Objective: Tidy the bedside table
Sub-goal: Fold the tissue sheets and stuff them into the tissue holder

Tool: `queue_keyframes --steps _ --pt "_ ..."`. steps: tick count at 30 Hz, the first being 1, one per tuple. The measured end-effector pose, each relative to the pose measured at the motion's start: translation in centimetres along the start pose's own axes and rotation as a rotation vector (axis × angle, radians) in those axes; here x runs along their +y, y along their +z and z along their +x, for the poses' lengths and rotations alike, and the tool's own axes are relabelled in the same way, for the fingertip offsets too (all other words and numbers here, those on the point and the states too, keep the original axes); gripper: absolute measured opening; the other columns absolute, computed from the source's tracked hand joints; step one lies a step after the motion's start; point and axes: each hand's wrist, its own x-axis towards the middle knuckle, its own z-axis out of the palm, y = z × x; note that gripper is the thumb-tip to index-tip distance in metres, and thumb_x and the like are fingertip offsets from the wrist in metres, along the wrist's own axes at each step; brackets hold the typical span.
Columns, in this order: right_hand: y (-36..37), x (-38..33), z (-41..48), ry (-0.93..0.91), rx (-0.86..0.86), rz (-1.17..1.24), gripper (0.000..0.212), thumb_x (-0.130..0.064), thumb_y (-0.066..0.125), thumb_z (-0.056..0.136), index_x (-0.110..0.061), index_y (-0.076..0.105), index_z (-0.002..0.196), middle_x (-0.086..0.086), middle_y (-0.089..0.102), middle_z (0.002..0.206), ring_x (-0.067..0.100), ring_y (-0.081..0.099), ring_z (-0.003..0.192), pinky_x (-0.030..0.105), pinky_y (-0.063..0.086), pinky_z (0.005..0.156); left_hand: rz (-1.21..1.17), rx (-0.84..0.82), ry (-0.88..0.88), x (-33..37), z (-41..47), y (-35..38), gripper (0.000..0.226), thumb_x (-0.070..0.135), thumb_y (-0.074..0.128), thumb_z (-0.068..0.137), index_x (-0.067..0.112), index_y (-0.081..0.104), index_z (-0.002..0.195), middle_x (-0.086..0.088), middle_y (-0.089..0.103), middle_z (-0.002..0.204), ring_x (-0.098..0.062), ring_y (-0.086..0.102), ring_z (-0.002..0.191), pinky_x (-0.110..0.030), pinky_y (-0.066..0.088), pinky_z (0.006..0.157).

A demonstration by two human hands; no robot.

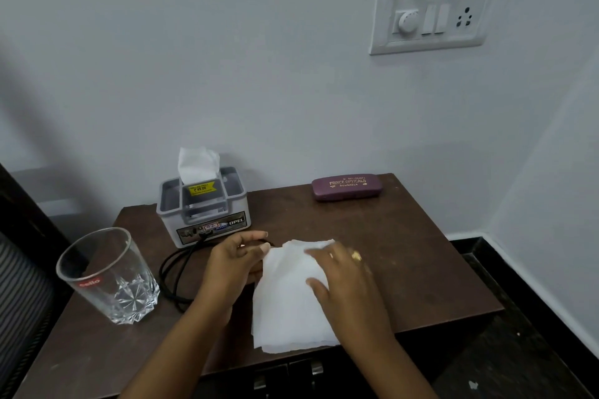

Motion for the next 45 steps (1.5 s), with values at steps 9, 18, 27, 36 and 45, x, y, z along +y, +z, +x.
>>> queue_keyframes --steps 9,18,27,36,45 --pt "1.4 0.4 4.8 -0.273 -0.094 -0.051 0.025 -0.03 0.074 0.073 -0.037 0.062 0.094 -0.017 0.063 0.104 0.007 0.059 0.101 0.033 0.044 0.086 -0.063 -0.042 -0.092 -0.5 1.6 0.0 0.024 0.008 0.059 0.087 0.015 0.059 0.11 -0.01 0.069 0.09 -0.019 0.066 0.073 -0.025 0.051 0.059" --pt "0.0 1.5 4.5 -0.307 -0.216 0.135 0.01 -0.018 0.056 0.084 -0.025 0.059 0.09 -0.012 0.063 0.103 0.001 0.048 0.11 0.019 0.016 0.098 -0.073 -0.028 -0.098 -0.9 2.3 -0.1 0.023 0.008 0.058 0.088 0.016 0.059 0.109 -0.007 0.069 0.09 -0.018 0.068 0.076 -0.025 0.053 0.059" --pt "-0.5 1.1 5.7 -0.398 -0.387 0.123 0.018 -0.021 0.055 0.086 -0.03 0.067 0.097 -0.014 0.06 0.107 0.002 0.043 0.114 0.026 0.013 0.097 0.253 0.109 0.204 -0.8 1.5 -0.1 0.018 0.012 0.061 0.087 0.022 0.062 0.101 0.0 0.065 0.1 -0.01 0.063 0.093 -0.029 0.052 0.082" --pt "-5.2 -1.4 10.5 -0.348 -0.668 0.098 0.023 -0.034 0.06 0.086 -0.034 0.061 0.108 -0.014 0.064 0.107 0.006 0.049 0.098 0.029 0.035 0.094 0.406 -0.28 0.149 -0.4 -2.0 -0.8 0.025 0.033 0.073 0.075 0.02 0.07 0.097 -0.004 0.075 0.095 -0.018 0.07 0.087 -0.04 0.055 0.079" --pt "-5.2 3.2 5.9 0.621 -0.707 1.421 0.078 -0.069 0.053 0.075 -0.015 0.051 0.131 0.012 0.062 0.126 0.021 0.061 0.111 0.037 0.048 0.098 -0.445 -0.381 -0.222 2.9 -3.9 -0.8 0.027 0.011 0.058 0.086 0.001 0.064 0.11 -0.018 0.07 0.109 -0.029 0.068 0.098 -0.042 0.057 0.08"
